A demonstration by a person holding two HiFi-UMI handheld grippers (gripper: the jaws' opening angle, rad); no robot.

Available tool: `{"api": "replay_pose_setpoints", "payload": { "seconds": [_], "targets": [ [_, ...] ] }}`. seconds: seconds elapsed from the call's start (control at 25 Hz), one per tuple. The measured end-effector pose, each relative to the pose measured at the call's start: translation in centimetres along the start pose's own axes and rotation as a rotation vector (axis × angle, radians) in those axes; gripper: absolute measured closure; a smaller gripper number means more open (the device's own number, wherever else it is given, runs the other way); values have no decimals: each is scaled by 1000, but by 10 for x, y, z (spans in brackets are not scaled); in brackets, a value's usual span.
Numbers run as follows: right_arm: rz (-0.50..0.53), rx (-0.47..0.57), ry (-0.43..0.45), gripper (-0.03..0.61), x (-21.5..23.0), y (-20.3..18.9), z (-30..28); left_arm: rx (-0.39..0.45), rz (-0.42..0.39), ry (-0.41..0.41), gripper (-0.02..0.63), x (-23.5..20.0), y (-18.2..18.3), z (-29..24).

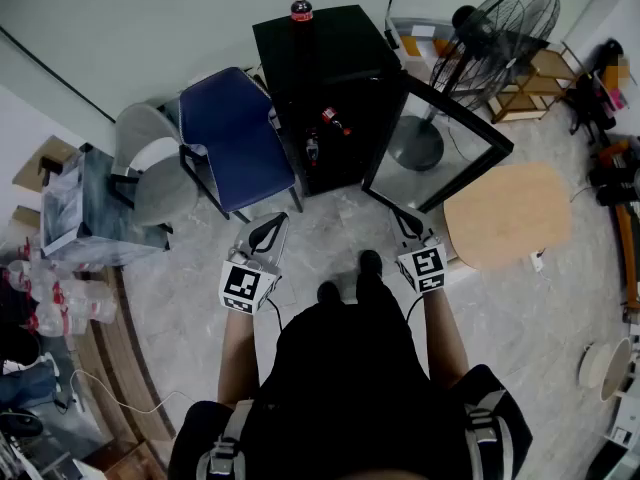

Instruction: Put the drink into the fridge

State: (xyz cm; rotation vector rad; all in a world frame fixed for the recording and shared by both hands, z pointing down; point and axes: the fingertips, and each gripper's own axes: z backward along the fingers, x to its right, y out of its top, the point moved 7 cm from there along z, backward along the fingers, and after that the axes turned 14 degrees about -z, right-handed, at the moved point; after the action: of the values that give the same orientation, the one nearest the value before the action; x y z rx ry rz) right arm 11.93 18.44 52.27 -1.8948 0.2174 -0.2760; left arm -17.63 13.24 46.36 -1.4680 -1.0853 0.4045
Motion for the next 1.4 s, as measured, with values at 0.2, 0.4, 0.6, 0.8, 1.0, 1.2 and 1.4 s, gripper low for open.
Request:
{"api": "replay_pose_setpoints", "payload": {
  "seconds": [0.2, 0.4, 0.6, 0.8, 1.0, 1.2, 1.4],
  "targets": [
    [0, 2, 1, 578, -2, 0, 0, 6, -5, -7, 612, 1, 2, 0],
    [-11, 5, -8, 578, -6, -2, 3, 9, -6, -10, 612, 1, -1, 4],
    [-22, 29, -24, 576, -3, 1, 8, 13, -2, -13, 612, 1, 2, 5],
    [-14, 8, -10, 561, -5, 0, 11, 29, -2, -22, 611, 2, 3, 6],
    [-17, 13, -11, 497, -8, 0, 9, 34, 1, -31, 577, 1, 1, 9],
    [-19, 30, -8, 423, -13, 3, 9, 33, -1, -32, 532, -3, 0, 13],
    [-16, 40, -8, 348, -20, 3, 8, 26, 8, -37, 483, -6, -6, 18]
  ]
}}
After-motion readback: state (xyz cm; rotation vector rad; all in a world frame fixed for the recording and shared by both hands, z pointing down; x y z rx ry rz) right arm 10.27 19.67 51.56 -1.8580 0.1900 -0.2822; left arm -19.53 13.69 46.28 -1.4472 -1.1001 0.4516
